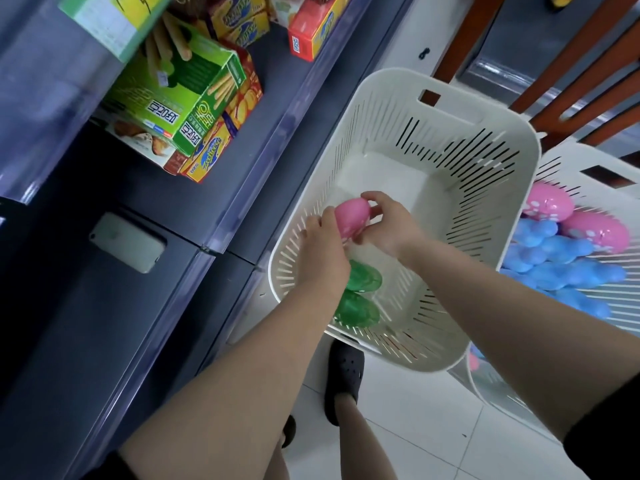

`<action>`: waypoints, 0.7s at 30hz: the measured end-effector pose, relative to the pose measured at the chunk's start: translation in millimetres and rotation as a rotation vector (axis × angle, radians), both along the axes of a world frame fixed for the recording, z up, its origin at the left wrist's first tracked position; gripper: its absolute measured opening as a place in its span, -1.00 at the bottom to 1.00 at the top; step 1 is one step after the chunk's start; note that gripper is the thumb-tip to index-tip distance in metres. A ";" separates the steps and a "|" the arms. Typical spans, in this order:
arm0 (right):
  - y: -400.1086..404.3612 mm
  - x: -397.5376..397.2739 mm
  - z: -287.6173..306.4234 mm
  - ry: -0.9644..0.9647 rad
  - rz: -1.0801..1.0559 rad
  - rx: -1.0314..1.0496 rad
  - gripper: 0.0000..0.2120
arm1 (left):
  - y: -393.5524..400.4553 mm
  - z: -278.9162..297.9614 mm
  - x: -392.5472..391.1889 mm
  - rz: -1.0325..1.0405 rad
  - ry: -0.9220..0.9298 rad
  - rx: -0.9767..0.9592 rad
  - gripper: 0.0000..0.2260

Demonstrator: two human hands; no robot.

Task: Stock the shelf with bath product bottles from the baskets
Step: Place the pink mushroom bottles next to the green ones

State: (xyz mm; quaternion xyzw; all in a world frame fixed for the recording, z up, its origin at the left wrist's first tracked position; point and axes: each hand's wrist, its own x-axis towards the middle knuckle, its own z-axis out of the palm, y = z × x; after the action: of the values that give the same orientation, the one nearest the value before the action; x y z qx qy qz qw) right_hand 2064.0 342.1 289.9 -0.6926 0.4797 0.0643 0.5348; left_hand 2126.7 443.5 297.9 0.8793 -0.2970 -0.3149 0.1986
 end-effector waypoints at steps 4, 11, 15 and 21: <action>-10.4 -9.4 32.0 -0.054 -0.051 -0.016 -0.31 | -10.6 23.7 10.4 -0.012 -0.016 -0.159 -0.49; -20.6 -17.2 127.3 -0.170 -0.101 -0.067 -0.42 | -14.5 112.7 31.8 -0.129 0.089 -0.355 -0.50; -27.6 -20.3 188.3 -0.178 -0.048 -0.183 -0.48 | -17.4 172.1 38.7 -0.191 0.065 -0.376 -0.49; -24.5 -24.8 286.3 -0.250 0.029 -0.415 -0.53 | -12.1 270.4 49.0 -0.241 0.022 -0.505 -0.49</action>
State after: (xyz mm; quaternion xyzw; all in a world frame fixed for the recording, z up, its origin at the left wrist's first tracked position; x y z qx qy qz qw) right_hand 2039.2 317.6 576.2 -0.7971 0.4027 -0.1140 0.4353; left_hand 2175.7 431.4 568.3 0.7568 -0.4662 -0.2619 0.3759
